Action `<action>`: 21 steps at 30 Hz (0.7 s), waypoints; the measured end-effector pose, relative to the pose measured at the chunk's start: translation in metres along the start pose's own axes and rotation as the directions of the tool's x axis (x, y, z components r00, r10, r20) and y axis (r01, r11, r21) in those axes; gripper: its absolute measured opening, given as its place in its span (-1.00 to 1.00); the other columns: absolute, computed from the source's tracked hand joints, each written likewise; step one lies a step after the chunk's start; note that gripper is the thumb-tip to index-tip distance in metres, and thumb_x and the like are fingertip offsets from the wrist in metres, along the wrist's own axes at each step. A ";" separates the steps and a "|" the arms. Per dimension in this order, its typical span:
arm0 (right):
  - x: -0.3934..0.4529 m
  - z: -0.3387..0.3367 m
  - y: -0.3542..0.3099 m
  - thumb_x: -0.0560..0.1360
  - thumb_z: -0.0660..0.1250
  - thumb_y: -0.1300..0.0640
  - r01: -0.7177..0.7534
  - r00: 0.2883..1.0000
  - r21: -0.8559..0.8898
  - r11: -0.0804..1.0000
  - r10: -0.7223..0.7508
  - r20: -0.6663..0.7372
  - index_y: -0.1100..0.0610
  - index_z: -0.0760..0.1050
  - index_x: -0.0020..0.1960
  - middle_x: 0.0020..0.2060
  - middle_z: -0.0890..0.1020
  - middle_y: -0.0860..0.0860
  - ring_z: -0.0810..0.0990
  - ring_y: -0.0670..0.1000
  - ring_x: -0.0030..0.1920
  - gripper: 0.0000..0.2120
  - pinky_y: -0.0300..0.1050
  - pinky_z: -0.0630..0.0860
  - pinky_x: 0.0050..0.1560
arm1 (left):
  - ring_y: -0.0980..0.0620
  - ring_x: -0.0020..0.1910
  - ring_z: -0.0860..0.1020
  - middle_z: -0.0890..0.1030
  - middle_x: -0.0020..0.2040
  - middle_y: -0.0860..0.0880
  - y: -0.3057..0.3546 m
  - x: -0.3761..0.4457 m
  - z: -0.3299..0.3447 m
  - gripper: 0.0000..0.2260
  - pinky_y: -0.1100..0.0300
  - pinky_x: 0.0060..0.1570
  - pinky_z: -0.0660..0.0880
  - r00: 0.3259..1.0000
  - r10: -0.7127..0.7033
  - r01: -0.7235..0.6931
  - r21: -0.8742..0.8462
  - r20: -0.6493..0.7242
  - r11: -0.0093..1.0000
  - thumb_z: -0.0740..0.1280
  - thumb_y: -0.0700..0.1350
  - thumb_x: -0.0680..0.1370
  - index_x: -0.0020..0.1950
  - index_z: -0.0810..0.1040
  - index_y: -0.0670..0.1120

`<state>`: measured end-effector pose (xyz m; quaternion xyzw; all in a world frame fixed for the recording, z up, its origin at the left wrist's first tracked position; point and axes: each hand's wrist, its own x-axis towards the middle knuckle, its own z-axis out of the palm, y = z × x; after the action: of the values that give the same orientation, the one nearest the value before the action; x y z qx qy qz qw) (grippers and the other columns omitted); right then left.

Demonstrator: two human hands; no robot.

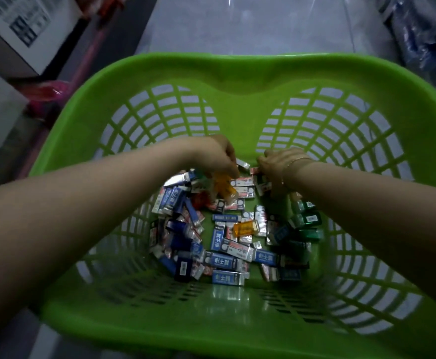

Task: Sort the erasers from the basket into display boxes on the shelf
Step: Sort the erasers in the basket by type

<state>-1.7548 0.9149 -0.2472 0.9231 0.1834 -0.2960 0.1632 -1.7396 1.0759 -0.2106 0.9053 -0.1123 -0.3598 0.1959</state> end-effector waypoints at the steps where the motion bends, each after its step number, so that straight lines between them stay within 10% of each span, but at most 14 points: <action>1: -0.001 -0.001 0.002 0.33 0.48 -0.01 0.007 1.000 0.027 1.000 -0.007 -0.002 0.11 0.31 0.33 0.20 0.44 0.06 0.51 0.11 0.15 -0.35 -0.08 0.45 -0.04 | 0.06 -0.21 0.58 0.62 -0.09 -0.03 -0.001 -0.005 -0.010 -0.83 0.28 -0.37 0.51 1.000 -0.011 0.013 -0.072 0.027 0.997 0.41 -0.02 0.50 0.01 0.59 -0.07; 4: -0.007 -0.015 0.008 0.29 0.51 -0.07 -0.003 1.000 0.092 0.996 0.000 0.031 0.09 0.36 0.25 0.13 0.51 0.04 0.53 0.10 0.09 -0.38 -0.10 0.50 0.02 | 0.01 -0.25 0.65 0.63 -0.06 -0.10 -0.008 -0.026 -0.042 -0.80 0.23 -0.36 0.58 0.995 -0.086 0.096 -0.238 0.050 0.967 0.33 -0.04 0.55 0.07 0.57 -0.14; 9: -0.004 -0.056 0.000 0.26 0.49 -0.16 -0.044 0.995 0.199 0.979 0.026 0.093 0.14 0.47 -0.34 -0.66 0.48 -0.07 0.43 -0.05 -0.52 -0.61 -0.29 0.32 -0.53 | 0.03 -0.50 0.58 0.60 -0.37 -0.09 -0.023 -0.063 -0.065 -0.69 0.27 -0.52 0.49 0.967 -0.253 0.256 -0.118 0.038 0.960 0.24 0.05 0.58 -0.12 0.54 -0.20; 16: 0.021 -0.075 -0.056 0.22 0.53 -0.14 0.103 0.994 0.467 0.878 -0.070 -0.089 0.07 0.42 -0.20 -0.29 0.52 -0.02 0.49 -0.01 -0.30 -0.60 -0.21 0.38 -0.34 | 0.10 -0.55 0.53 0.58 -0.40 -0.08 -0.028 -0.076 -0.046 -0.65 0.32 -0.52 0.45 0.944 -0.286 0.290 -0.005 0.163 0.957 0.10 0.11 0.63 -0.12 0.42 -0.15; 21: 0.025 -0.066 -0.075 0.37 0.44 -0.12 0.292 0.918 0.489 0.822 -0.097 -0.384 0.04 0.35 0.31 0.17 0.56 0.03 0.54 0.07 0.10 -0.41 -0.20 0.39 -0.06 | 0.05 -0.33 0.49 0.55 -0.25 -0.05 -0.031 -0.074 -0.042 -0.84 0.26 -0.38 0.45 0.954 -0.225 0.199 0.144 0.200 0.969 0.19 -0.04 0.62 -0.05 0.48 -0.09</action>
<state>-1.7364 1.0136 -0.2255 0.9444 0.2133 -0.1856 -0.1677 -1.7616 1.1403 -0.1515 0.8781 -0.0569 -0.4670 0.0871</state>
